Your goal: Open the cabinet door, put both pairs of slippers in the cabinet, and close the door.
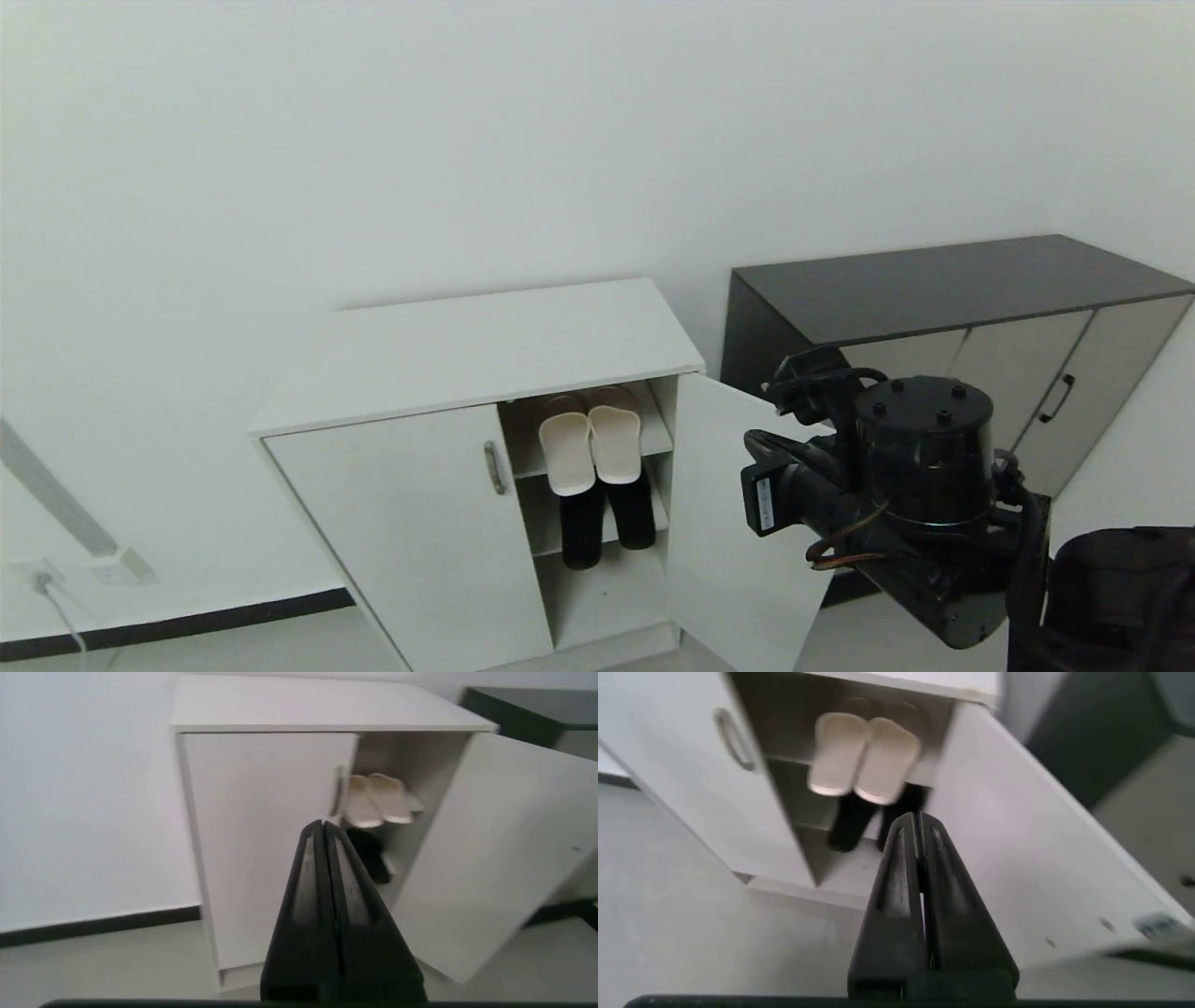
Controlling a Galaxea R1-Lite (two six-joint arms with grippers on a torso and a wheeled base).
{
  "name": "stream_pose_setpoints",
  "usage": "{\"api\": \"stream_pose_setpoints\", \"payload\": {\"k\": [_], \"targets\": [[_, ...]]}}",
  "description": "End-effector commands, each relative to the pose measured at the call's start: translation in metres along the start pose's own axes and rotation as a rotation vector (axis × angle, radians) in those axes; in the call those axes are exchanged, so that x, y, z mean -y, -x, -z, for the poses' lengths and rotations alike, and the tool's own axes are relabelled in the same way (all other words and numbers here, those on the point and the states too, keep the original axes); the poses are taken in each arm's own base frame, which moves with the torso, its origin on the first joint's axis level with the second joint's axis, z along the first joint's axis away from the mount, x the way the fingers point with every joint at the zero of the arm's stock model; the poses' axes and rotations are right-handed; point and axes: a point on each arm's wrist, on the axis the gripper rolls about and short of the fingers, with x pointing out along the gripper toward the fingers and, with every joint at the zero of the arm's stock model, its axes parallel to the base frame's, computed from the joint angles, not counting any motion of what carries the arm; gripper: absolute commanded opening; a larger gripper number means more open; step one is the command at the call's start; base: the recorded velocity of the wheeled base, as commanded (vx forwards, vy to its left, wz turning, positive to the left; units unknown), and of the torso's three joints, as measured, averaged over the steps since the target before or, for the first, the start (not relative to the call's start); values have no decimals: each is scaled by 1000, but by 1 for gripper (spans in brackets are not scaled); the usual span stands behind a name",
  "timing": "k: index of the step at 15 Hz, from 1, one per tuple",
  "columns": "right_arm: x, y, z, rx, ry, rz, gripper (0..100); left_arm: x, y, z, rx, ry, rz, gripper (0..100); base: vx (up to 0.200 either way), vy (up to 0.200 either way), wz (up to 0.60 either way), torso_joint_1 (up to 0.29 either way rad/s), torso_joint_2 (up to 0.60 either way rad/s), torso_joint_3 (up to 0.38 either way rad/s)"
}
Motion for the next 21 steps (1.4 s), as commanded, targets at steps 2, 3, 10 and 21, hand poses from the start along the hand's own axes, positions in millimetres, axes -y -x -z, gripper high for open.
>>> {"api": "stream_pose_setpoints", "payload": {"k": [2, 3, 10, 21], "targets": [[2, -1, 0, -1, 9, 6, 0, 0, 0, 0, -1, 1, 0, 0, 0, 0, 0, 0, 0, 0], [2, -1, 1, -4, 11, 6, 0, 0, 0, 0, -1, 1, 0, 0, 0, 0, 0, 0, 0, 0], [2, -1, 2, -5, 11, 6, 0, 0, 0, 0, -1, 1, 0, 0, -86, 0, 0, 4, 3, -1], [61, -45, -38, 32, -2, 201, 0, 0, 0, 0, -1, -1, 0, 0, -18, 0, 0, -1, 0, 0]]}}
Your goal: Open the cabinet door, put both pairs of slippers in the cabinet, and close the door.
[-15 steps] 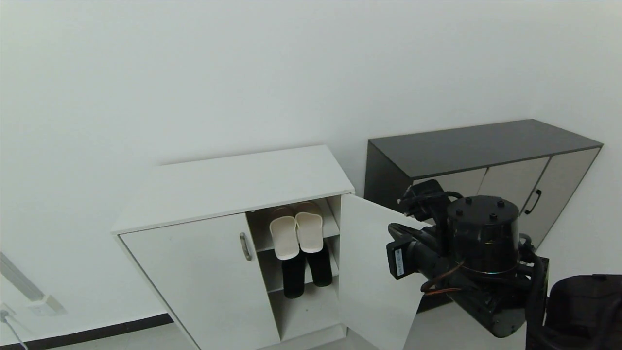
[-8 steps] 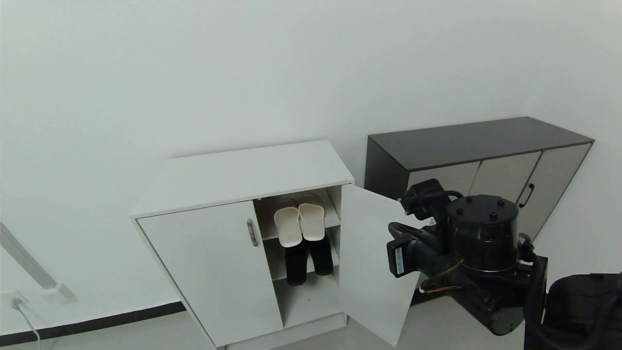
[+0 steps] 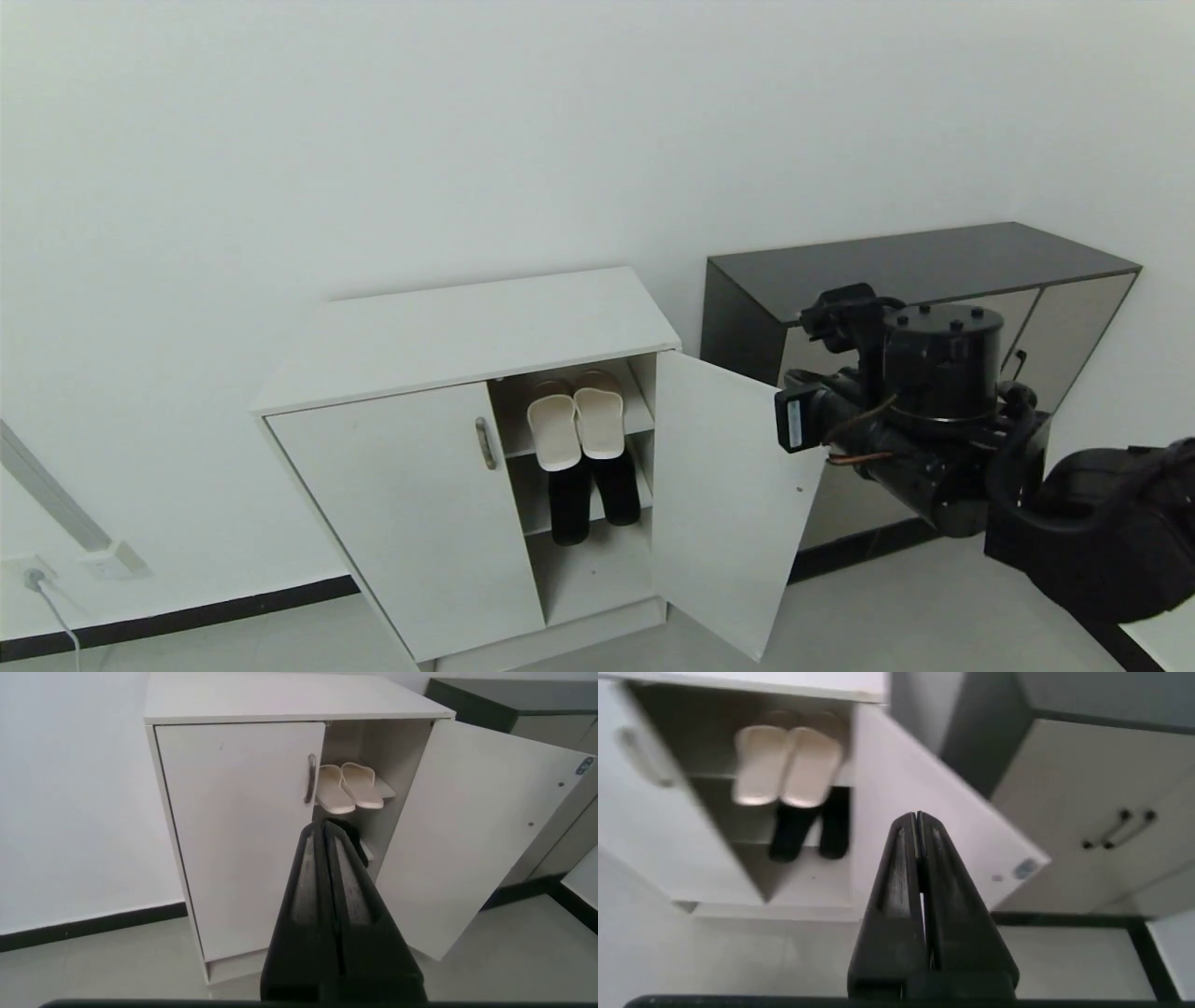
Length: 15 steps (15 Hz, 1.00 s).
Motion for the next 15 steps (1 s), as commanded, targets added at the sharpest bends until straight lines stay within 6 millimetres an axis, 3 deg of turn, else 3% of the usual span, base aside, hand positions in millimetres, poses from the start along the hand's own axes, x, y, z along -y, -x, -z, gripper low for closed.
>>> {"api": "stream_pose_setpoints", "payload": {"k": [1, 3, 5, 13, 15], "targets": [[28, -24, -18, -18, -38, 62, 0, 0, 0, 0, -1, 0, 1, 0, 0, 0, 0, 0, 0, 0], [42, -39, -33, -18, -79, 92, 0, 0, 0, 0, -1, 0, -1, 0, 0, 0, 0, 0, 0, 0], [51, -53, -33, -31, -84, 123, 0, 0, 0, 0, -1, 1, -1, 0, 0, 0, 0, 0, 0, 0], [76, -103, 2, -116, -126, 157, 0, 0, 0, 0, -1, 3, -1, 0, 0, 0, 0, 0, 0, 0], [84, -119, 20, -160, -124, 178, 0, 0, 0, 0, -1, 3, -1, 0, 0, 0, 0, 0, 0, 0]]}}
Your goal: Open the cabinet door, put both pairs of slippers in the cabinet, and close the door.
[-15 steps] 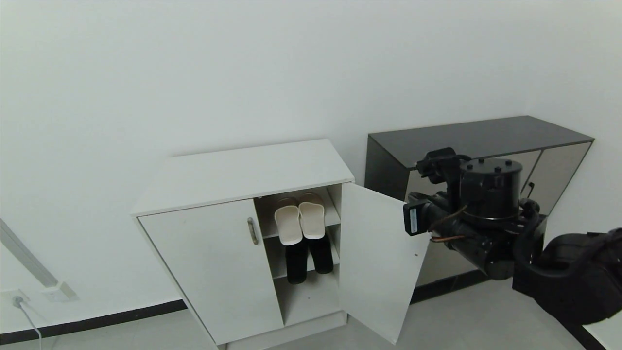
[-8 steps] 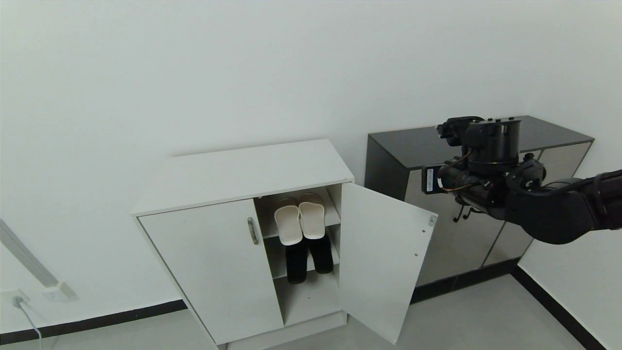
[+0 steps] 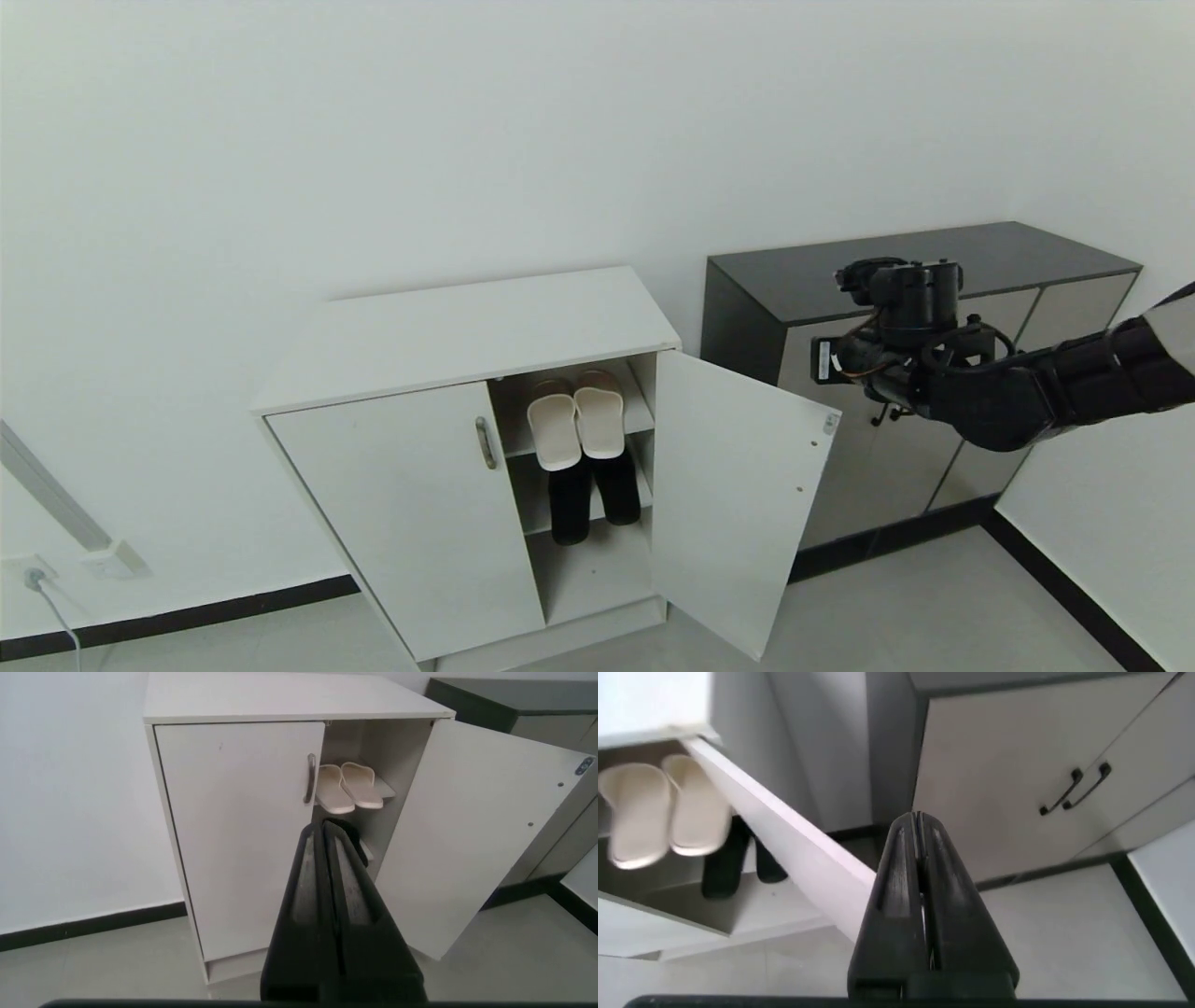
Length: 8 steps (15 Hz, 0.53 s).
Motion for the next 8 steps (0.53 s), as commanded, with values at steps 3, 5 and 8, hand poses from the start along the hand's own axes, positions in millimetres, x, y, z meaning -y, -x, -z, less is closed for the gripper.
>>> {"api": "stream_pose_setpoints", "payload": {"k": [3, 5, 8], "targets": [[3, -29, 32, -81, -12, 13, 0, 0, 0, 0, -1, 1, 0, 0, 0, 0, 0, 0, 0, 0], [2, -31, 35, -88, -9, 14, 0, 0, 0, 0, -1, 1, 0, 0, 0, 0, 0, 0, 0, 0], [-1, -33, 40, -101, -11, 9, 0, 0, 0, 0, -1, 1, 0, 0, 0, 0, 0, 0, 0, 0]]}}
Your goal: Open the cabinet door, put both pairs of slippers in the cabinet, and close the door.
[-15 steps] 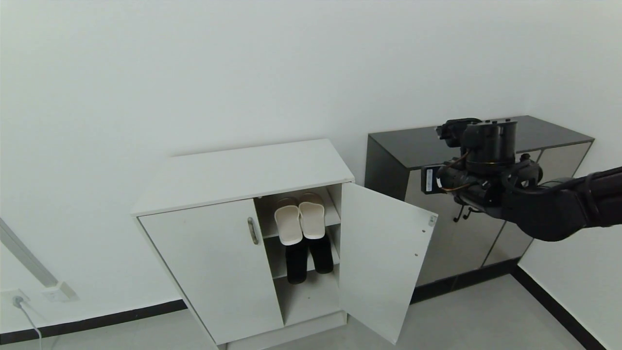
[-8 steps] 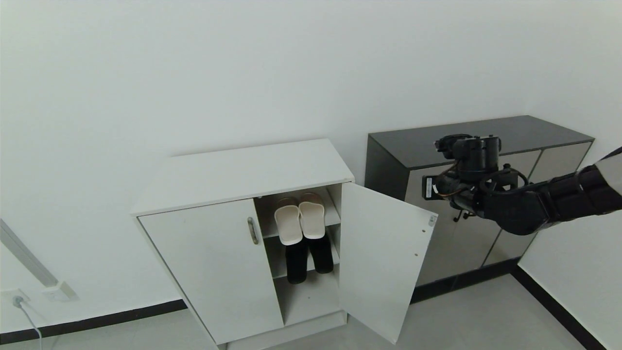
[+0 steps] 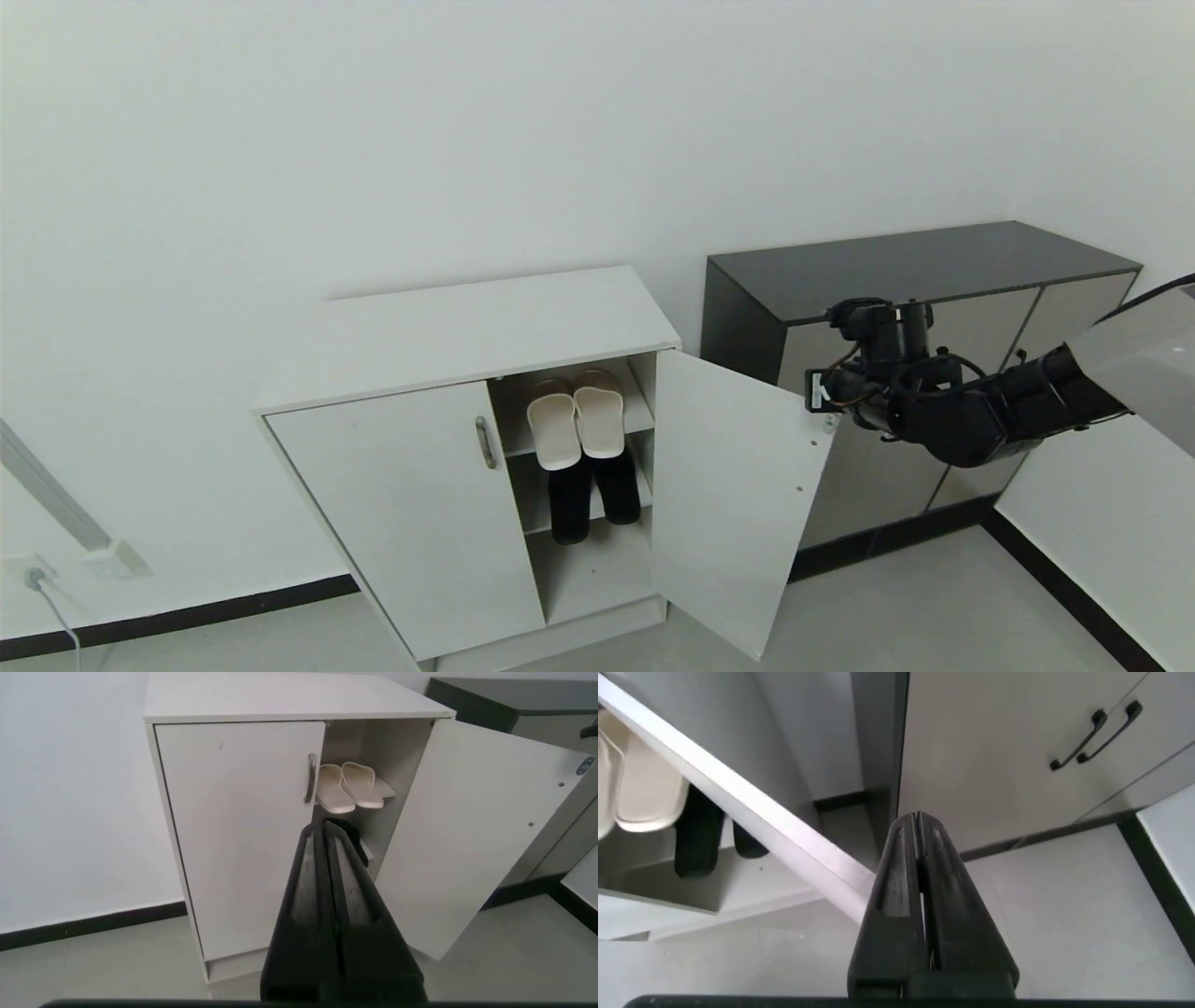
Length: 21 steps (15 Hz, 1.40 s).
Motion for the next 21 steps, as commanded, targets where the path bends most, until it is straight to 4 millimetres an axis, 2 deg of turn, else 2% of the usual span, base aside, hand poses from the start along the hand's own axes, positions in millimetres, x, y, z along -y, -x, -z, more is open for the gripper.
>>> {"api": "stream_pose_setpoints", "payload": {"k": [1, 8, 11, 15, 17, 19, 21], "targets": [[-2, -2, 6, -17, 5, -3, 0, 0, 0, 0, -1, 0, 0, 0, 0, 0, 0, 0, 0, 0], [-6, -6, 15, -29, 4, -7, 0, 0, 0, 0, -1, 0, 0, 0, 0, 0, 0, 0, 0, 0], [-11, 2, 21, -36, 11, -18, 0, 0, 0, 0, -1, 0, 0, 0, 0, 0, 0, 0, 0, 0], [-46, 49, 36, -9, 52, -128, 0, 0, 0, 0, -1, 0, 0, 0, 0, 0, 0, 0, 0, 0], [-68, 80, 43, -3, 84, -212, 0, 0, 0, 0, -1, 0, 0, 0, 0, 0, 0, 0, 0, 0], [-76, 92, 43, 38, 84, -234, 0, 0, 0, 0, -1, 0, 0, 0, 0, 0, 0, 0, 0, 0], [-76, 92, 44, 92, 108, -233, 0, 0, 0, 0, -1, 0, 0, 0, 0, 0, 0, 0, 0, 0]]}}
